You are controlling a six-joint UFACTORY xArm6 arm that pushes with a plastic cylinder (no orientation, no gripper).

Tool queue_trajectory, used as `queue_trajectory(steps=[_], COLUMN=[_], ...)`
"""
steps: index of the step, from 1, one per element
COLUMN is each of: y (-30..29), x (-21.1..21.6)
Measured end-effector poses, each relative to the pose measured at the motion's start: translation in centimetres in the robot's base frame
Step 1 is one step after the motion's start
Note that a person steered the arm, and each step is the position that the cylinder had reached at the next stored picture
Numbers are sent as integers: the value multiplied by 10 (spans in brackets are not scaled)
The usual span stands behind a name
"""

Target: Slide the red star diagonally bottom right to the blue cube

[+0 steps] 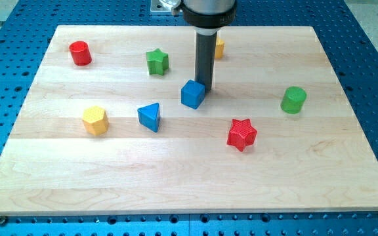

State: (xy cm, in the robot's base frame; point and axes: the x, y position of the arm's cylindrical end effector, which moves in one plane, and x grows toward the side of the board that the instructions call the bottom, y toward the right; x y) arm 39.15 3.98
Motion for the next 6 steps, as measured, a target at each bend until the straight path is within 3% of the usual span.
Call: queue_trajectory(steps=[2, 3, 4, 5, 6], y=[102, 124, 34, 3, -17], x=[84, 129, 135, 113, 136])
